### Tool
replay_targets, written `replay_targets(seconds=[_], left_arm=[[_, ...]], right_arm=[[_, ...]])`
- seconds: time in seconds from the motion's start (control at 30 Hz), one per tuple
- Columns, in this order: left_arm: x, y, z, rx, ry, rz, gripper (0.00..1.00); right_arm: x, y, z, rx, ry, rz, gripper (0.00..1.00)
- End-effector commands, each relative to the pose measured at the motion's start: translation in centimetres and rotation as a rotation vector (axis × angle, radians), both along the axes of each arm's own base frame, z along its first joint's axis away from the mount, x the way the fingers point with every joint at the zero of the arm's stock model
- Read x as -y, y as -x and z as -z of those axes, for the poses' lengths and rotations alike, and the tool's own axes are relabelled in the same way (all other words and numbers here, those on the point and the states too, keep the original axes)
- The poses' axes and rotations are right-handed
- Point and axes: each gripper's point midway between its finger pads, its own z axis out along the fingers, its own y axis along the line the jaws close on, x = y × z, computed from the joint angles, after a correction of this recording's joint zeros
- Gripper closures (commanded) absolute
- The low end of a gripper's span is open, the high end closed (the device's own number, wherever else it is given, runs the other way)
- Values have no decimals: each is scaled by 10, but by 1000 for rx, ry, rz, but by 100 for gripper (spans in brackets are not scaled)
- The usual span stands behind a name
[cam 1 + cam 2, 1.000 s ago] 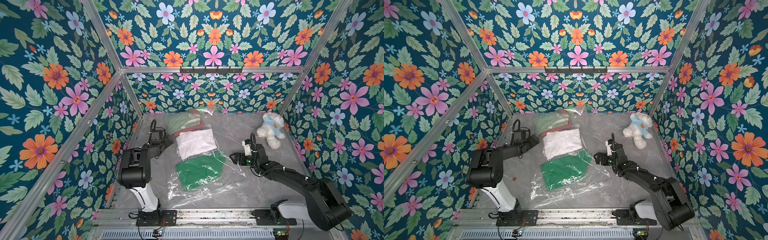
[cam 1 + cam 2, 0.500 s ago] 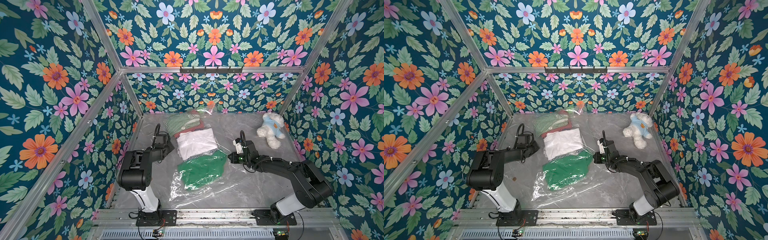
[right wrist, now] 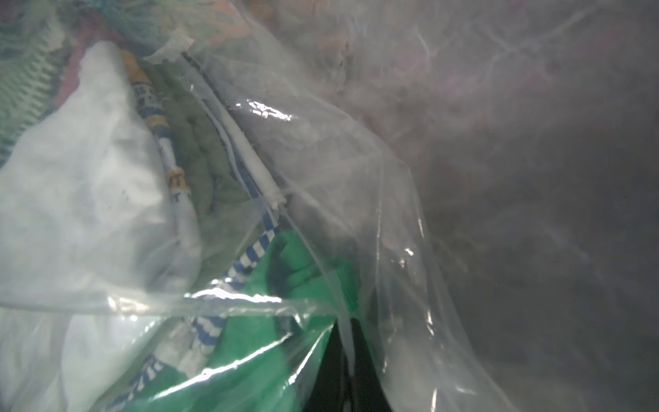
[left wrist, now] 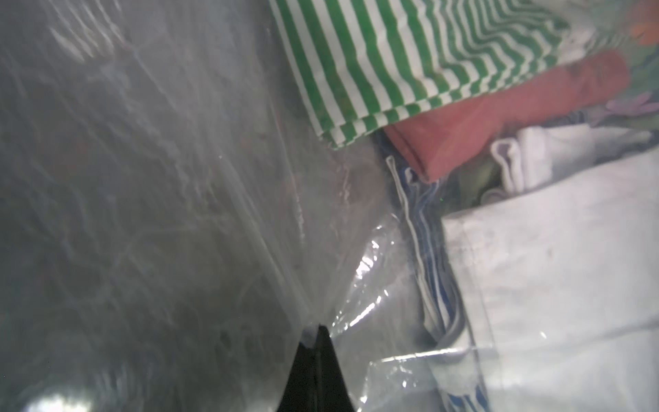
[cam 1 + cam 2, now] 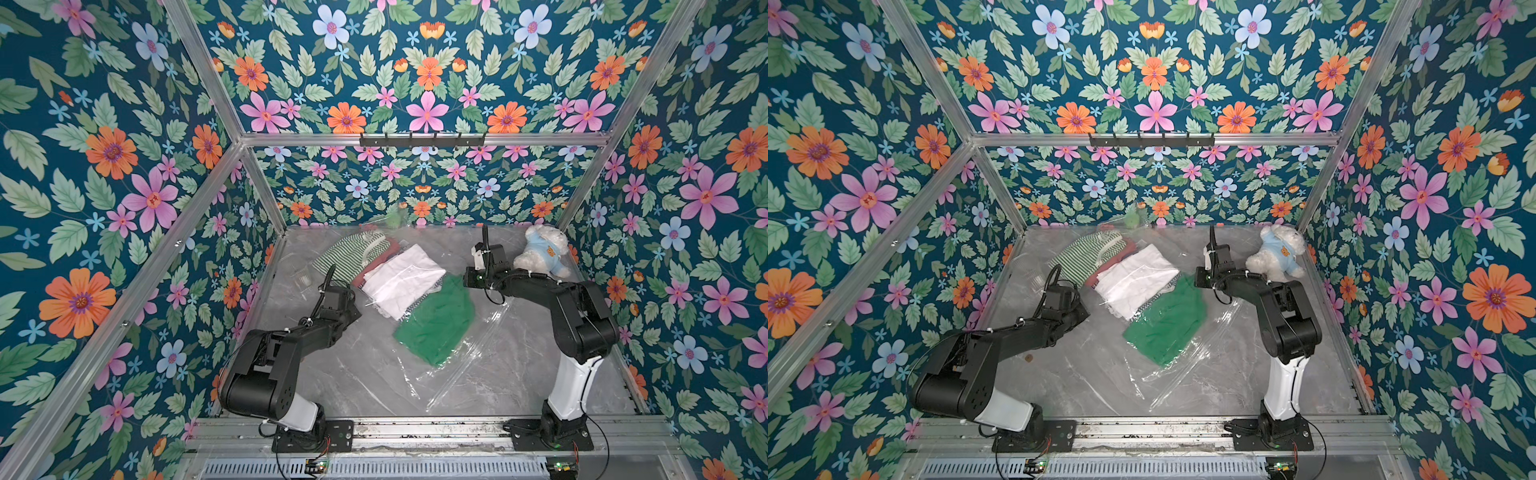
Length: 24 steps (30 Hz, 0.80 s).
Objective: Take the tank top out of the vacuum bag
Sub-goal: Adjust the vacuum bag at the center of the board.
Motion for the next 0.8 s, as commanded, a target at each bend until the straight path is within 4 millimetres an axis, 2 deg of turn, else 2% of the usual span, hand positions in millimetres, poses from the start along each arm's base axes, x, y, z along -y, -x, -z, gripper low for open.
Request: replay_targets(seconds=[0.0, 0.03, 0.07, 0.13, 0.2, 0.27, 0.33, 0.47, 0.6, 0.67, 0.77], left_arm=[[-4, 17, 5, -19, -17, -72, 100], [-4, 19, 5, -12, -21, -79, 99], [-6, 20, 3, -1, -26, -88, 90], [-12, 21, -2, 24, -49, -109, 67], [-17, 17, -16, 66, -87, -116, 47], [-20, 14, -35, 116, -140, -116, 36], [-17, 9, -56, 172, -186, -102, 27], [6, -6, -93, 268, -242, -16, 10], [44, -26, -112, 306, -292, 109, 2], [65, -37, -117, 324, -322, 171, 1], [102, -55, -118, 340, -353, 276, 1]], right_arm=[[3, -20, -7, 15, 48, -10, 93], [4, -23, -16, 31, 43, -4, 87], [4, -24, -28, 59, 37, -1, 76], [9, -20, -52, 116, 30, 16, 53], [17, -6, -76, 168, 15, 43, 31], [28, 13, -93, 208, -1, 85, 17], [46, 35, -105, 233, -41, 155, 12], [90, 86, -86, 169, -225, 363, 6], [126, 133, -51, 86, -349, 542, 6], [130, 150, -37, 56, -351, 563, 6], [123, 164, -19, -6, -380, 560, 6]])
